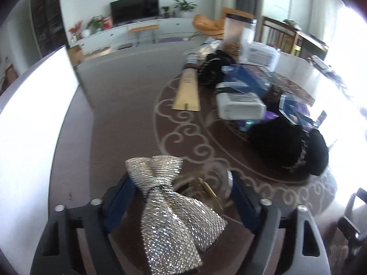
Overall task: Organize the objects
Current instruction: 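Lift the bow clip off the table with the left tool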
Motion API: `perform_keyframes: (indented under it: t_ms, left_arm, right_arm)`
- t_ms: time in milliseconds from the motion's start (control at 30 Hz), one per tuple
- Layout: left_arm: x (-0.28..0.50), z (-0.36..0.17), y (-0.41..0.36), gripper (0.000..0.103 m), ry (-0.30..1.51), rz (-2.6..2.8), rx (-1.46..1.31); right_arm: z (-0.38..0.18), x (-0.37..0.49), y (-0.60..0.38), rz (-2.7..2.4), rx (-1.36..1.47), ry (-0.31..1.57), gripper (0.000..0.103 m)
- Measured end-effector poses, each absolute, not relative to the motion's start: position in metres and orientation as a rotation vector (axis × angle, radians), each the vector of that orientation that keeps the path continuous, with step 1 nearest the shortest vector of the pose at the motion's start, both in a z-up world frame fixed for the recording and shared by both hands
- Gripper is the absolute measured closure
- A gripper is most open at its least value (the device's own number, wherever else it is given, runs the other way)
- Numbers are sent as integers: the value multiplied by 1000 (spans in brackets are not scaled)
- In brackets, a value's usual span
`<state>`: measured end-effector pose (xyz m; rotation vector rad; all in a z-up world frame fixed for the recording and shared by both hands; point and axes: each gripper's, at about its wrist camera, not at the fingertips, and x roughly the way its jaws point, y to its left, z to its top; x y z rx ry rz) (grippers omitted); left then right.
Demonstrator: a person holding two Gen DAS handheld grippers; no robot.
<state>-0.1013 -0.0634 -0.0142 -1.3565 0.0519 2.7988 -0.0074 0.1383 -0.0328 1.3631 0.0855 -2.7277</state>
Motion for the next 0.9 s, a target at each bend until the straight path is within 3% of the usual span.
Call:
perform_keyframes:
  t_ms: [67,333,367,433,600,900]
  left_arm:
    - [-94,-13,-58,39,71,2772,-1332]
    - [-41,-13,-48,38,154,2659,-1284]
    - [-38,-13,-48,36,151,2662,-1286]
    - [-35,-16,-50,11,140,2669,-1319]
    - [-38,-19,-51,0,133,2665,-1372]
    - [-35,-21,-54,0,121,2667,-1375]
  right_arm:
    - [-33,-7,138,-2728,1363,85,0]
    - [-33,-7,138,-2728,1363,86,0]
    - [-33,-7,138,-2728,1363,86,0]
    - [-33,-7,138,-2728,1363,86,0]
    - [-33,-7,138,-2728,1363,85,0]
    - [-33,-7,138,-2728,1364,86,0]
